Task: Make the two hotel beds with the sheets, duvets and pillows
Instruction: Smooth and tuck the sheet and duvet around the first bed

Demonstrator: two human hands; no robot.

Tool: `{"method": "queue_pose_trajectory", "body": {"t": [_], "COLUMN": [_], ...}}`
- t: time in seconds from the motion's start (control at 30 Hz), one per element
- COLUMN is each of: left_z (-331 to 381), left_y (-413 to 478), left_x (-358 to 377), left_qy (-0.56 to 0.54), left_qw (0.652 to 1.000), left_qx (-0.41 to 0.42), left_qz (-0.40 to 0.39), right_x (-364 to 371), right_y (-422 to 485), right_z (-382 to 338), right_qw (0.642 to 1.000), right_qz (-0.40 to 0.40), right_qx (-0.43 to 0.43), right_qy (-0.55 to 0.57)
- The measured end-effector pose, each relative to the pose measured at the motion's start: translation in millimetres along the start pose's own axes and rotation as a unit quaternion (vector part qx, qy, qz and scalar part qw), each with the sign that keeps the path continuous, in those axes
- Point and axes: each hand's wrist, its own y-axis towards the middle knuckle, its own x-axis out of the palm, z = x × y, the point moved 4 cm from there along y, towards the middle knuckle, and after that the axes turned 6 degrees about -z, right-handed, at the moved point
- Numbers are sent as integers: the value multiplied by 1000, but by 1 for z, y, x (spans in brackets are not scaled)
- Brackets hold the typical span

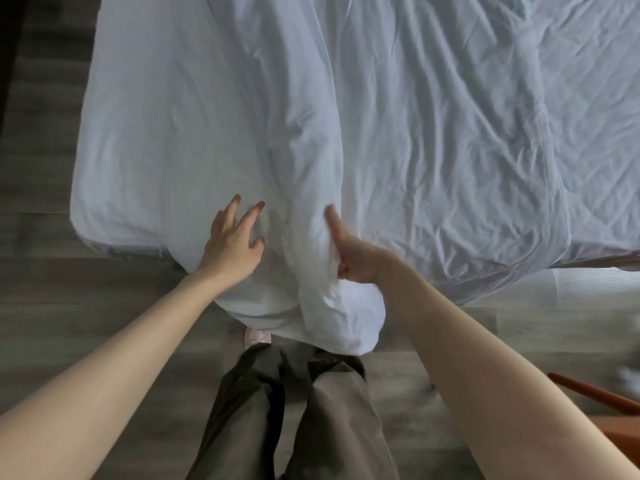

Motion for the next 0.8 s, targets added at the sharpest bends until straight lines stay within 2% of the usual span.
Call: {"method": "queue_pose_trajectory", "body": {"t": [0.1,0.17,0.2,0.27,0.33,0.4,0.47,0.5,0.53,0.57,0.63,0.67,0.7,0.8], "left_z": [-2,0,1,8,18,31,37,37,33,28,15,8,1,-22], "left_y": [0,0,0,-1,-3,-8,-11,-8,-3,2,9,12,13,15], "left_x": [-2,-4,-5,-7,-13,-20,-22,-21,-19,-15,-6,-4,-3,-5], "left_qy": [-1,-1,-1,-5,-8,16,31,31,31,45,94,106,103,44], "left_qw": [1000,1000,1000,999,997,982,970,973,981,989,994,994,994,993], "left_qx": [2,7,13,29,55,116,139,125,98,67,21,3,-19,-112], "left_qz": [2,3,5,16,60,149,199,190,166,127,51,25,12,19], "right_x": [2,5,6,12,33,51,52,42,24,0,-52,-69,-80,-82], "right_y": [-3,-11,-20,-47,-82,-105,-109,-106,-99,-92,-80,-73,-63,-44], "right_z": [-5,-13,-17,-30,-44,-50,-44,-36,-27,-17,-5,-4,-4,-9], "right_qw": [999,992,979,929,886,880,913,926,931,922,851,820,816,881], "right_qz": [-8,60,125,251,284,250,188,187,226,291,404,417,413,405], "right_qx": [-26,-105,-160,-256,-322,-374,-359,-328,-287,-237,-107,-65,-44,-79], "right_qy": [37,43,30,-86,-174,-153,-47,-12,-20,-91,-319,-387,-402,-233]}}
